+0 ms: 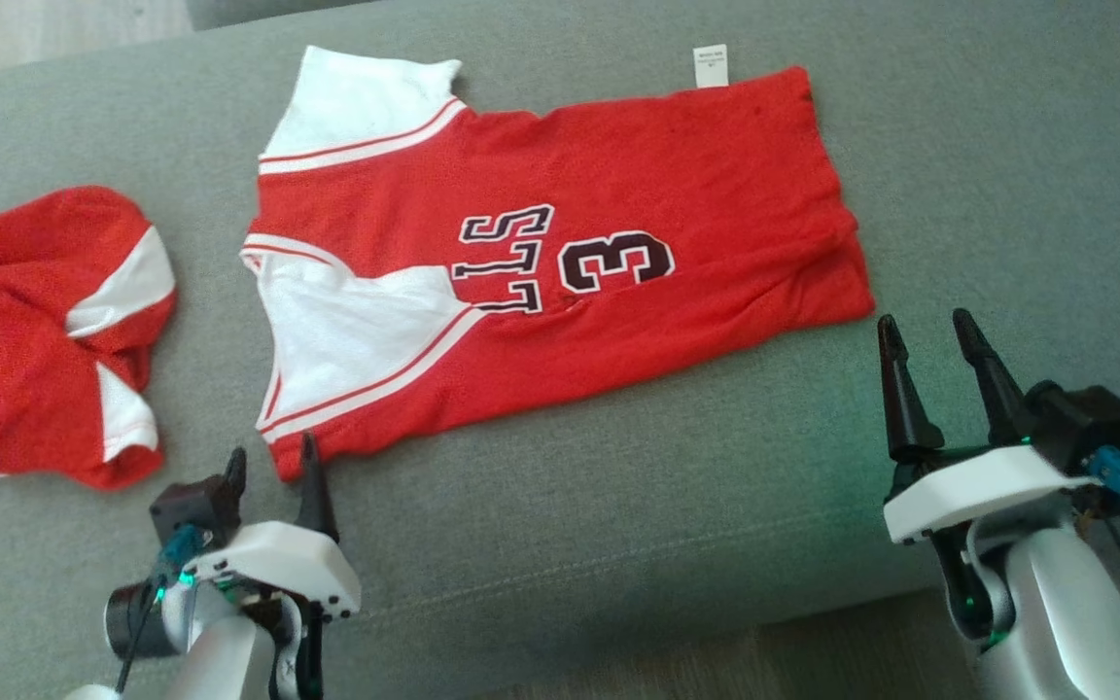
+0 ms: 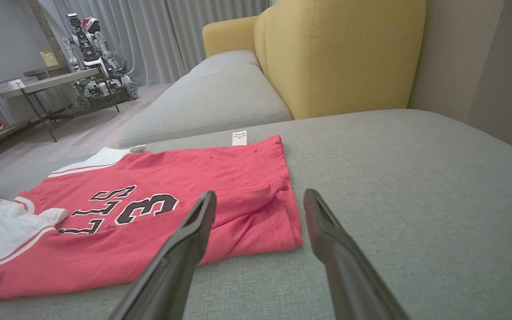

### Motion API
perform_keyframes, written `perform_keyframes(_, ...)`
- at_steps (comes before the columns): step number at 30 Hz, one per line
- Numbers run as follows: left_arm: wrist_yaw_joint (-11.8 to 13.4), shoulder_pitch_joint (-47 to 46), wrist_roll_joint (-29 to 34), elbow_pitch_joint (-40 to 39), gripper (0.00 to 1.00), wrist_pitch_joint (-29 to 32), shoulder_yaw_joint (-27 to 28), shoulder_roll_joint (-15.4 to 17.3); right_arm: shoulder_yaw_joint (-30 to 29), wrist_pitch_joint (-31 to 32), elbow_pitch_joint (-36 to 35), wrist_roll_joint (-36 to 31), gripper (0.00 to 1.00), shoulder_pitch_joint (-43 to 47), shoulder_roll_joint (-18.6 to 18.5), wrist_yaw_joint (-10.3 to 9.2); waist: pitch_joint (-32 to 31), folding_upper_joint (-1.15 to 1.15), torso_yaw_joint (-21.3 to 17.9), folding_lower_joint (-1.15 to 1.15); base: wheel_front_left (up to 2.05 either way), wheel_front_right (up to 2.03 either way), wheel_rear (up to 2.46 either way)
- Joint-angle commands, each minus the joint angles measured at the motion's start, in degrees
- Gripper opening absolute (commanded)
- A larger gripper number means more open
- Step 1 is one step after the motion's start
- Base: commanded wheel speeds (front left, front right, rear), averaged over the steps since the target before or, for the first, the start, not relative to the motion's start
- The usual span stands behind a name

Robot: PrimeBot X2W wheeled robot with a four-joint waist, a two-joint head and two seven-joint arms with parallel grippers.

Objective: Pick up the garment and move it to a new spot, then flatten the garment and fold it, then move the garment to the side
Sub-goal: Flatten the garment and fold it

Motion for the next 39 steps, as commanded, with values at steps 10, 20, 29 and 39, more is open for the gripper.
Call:
perform_keyframes(10, 0.15, -6.99, 0.08, 9.79, 1.0, -0.46, 2.37, 0.29, 0.61, -0.54, -2.63, -0.53, 1.0, -3.01, 0.59, -0.01, 1.42, 0.0, -2.24, 0.0, 0.0, 0.0, 0.0)
perform_keyframes(20, -1.29, -8.04, 0.25, 7.6, 0.0, -0.46, 2.68, 0.29, -2.28, -0.36, 2.87, 2.84, 1.0, -4.15, 1.66, -0.01, 1.29, 0.0, -1.11, 0.0, 0.0, 0.0, 0.0)
perform_keyframes(29, -1.71, -5.43, 3.74, -4.44, 0.0, -0.46, 3.53, 0.29, -6.91, 4.6, 15.96, 15.38, 1.0, -10.54, 2.64, -0.01, 1.51, 0.0, 1.78, 0.0, 0.0, 0.0, 0.0)
perform_keyframes(39, -2.43, -4.81, 4.95, -7.72, 0.0, -0.46, -0.5, 0.29, -5.14, 8.23, 29.02, 27.82, 1.0, -19.17, 2.69, -0.01, 3.12, 0.0, 4.06, 0.0, 0.0, 0.0, 0.0)
